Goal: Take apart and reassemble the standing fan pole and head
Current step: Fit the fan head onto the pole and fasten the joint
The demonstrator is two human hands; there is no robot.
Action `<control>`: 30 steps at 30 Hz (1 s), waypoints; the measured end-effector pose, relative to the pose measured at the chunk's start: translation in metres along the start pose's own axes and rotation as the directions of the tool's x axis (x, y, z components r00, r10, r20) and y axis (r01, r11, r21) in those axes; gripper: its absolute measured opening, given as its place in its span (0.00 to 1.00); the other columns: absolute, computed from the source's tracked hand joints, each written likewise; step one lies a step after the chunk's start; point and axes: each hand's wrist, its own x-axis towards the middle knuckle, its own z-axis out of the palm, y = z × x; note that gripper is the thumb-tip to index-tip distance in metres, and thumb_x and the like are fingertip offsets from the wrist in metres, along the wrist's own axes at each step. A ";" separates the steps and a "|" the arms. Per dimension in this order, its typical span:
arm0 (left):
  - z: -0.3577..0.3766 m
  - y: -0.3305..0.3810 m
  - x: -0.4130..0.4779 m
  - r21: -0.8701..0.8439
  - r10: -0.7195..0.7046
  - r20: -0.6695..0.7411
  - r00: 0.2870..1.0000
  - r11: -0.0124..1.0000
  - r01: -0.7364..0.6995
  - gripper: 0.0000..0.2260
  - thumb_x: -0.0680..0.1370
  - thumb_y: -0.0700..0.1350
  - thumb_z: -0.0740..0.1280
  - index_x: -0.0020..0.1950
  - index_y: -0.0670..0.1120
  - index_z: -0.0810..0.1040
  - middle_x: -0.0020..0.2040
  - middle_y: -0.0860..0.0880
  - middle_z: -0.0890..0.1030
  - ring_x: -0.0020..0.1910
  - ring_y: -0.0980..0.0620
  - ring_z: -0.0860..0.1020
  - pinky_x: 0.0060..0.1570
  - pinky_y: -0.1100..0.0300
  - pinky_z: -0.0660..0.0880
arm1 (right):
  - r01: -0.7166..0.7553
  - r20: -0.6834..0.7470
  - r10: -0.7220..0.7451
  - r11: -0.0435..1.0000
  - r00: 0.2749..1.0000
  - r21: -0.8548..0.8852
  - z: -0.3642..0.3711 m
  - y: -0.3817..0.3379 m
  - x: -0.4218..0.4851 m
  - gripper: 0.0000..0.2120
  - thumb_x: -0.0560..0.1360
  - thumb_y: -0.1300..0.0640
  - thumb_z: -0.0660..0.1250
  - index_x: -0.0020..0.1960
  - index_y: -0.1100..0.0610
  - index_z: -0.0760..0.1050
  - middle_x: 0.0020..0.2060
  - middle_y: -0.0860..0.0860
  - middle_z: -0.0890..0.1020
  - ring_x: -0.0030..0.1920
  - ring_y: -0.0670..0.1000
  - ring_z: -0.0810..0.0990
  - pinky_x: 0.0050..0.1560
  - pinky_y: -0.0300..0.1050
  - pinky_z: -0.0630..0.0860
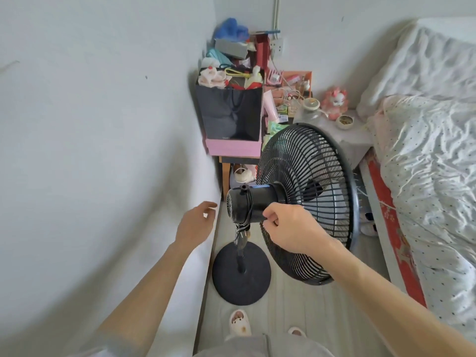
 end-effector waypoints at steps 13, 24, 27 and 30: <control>0.058 0.110 0.006 0.233 0.154 -0.189 0.970 0.966 -0.108 0.26 0.81 0.57 0.43 0.66 0.52 0.75 0.70 0.51 0.75 0.70 0.48 0.67 0.71 0.54 0.62 | 0.089 -0.447 -0.048 0.994 0.893 0.070 -0.109 0.070 0.009 0.38 0.73 0.33 0.64 0.78 0.45 0.57 0.79 0.50 0.60 0.78 0.57 0.57 0.77 0.57 0.54; 0.064 0.110 0.015 0.489 0.265 -0.029 0.964 0.845 -0.218 0.25 0.80 0.53 0.43 0.68 0.50 0.72 0.67 0.50 0.76 0.67 0.46 0.70 0.68 0.53 0.66 | 0.079 -0.390 0.017 0.970 0.921 0.228 -0.091 0.074 -0.009 0.44 0.77 0.43 0.67 0.82 0.54 0.44 0.81 0.53 0.51 0.78 0.60 0.57 0.77 0.55 0.58; 0.060 0.122 0.011 0.588 0.330 0.019 0.944 0.760 -0.277 0.14 0.78 0.45 0.66 0.63 0.44 0.78 0.62 0.46 0.80 0.62 0.42 0.75 0.64 0.47 0.71 | 0.064 -0.398 0.039 0.969 0.917 0.241 -0.092 0.069 -0.012 0.44 0.76 0.44 0.68 0.82 0.55 0.46 0.81 0.54 0.52 0.78 0.60 0.57 0.77 0.55 0.58; 0.056 0.119 0.011 0.658 0.364 0.044 0.930 0.690 -0.301 0.12 0.77 0.42 0.69 0.61 0.44 0.80 0.62 0.47 0.81 0.60 0.41 0.76 0.61 0.46 0.72 | 0.092 -0.441 0.020 0.969 0.897 0.231 -0.094 0.057 -0.012 0.43 0.75 0.47 0.70 0.81 0.58 0.50 0.79 0.56 0.58 0.76 0.60 0.62 0.75 0.56 0.62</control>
